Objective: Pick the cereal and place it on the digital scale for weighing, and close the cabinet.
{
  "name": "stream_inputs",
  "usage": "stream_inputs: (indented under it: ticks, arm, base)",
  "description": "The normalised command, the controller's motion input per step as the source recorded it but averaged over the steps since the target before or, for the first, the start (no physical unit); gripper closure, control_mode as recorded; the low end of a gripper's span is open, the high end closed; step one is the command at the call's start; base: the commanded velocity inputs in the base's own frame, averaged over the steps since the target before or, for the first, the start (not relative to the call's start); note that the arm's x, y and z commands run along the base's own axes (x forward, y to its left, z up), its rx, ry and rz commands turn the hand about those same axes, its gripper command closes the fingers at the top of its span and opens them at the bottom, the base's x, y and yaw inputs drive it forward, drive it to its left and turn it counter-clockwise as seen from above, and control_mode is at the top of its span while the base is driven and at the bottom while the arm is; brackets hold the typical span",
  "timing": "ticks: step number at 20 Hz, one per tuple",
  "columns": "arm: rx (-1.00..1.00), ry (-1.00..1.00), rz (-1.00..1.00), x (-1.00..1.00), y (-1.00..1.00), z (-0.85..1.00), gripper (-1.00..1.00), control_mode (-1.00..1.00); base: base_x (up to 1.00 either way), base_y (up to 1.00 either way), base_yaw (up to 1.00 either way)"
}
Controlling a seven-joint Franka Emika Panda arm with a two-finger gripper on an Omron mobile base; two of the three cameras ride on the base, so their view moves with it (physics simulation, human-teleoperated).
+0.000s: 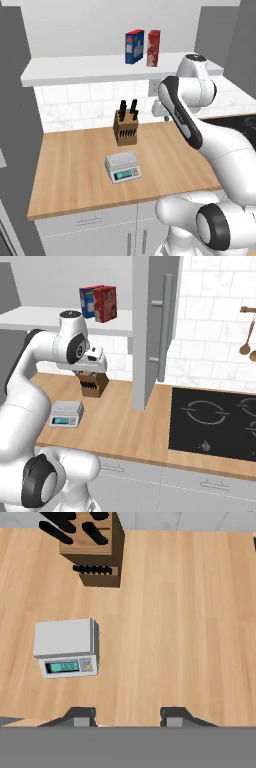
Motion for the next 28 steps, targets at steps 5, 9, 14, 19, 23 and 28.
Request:
stream_inputs:
  ticks: [5,9,14,19,23,28]
  arm:
    - [0.00,-0.05,0.00,-0.17,0.01,0.00,-1.00,-1.00]
    - [0.01,-0.22,0.00,-0.22,0.13,0.08,-1.00,-1.00]
    - [0.01,-0.23,-0.02,0.04,0.23,0.58,-1.00,-1.00]
    - [0.00,-0.12,-0.08,0.30,0.10,0.79,-1.00,-1.00]
    - [0.00,-0.12,-0.05,0.20,0.00,0.70,-1.00,-1.00]
    - [0.00,-0.11,-0.02,0.35,0.00,0.57,-1.00,-1.00]
  base:
    - [0.00,0.00,0.00]
    - [0.00,0.00,0.00]
    - [0.00,0.00,0.00]
    - [0.00,0.00,0.00]
    - [0.00,0.00,0.00]
    - [0.00,0.00,0.00]
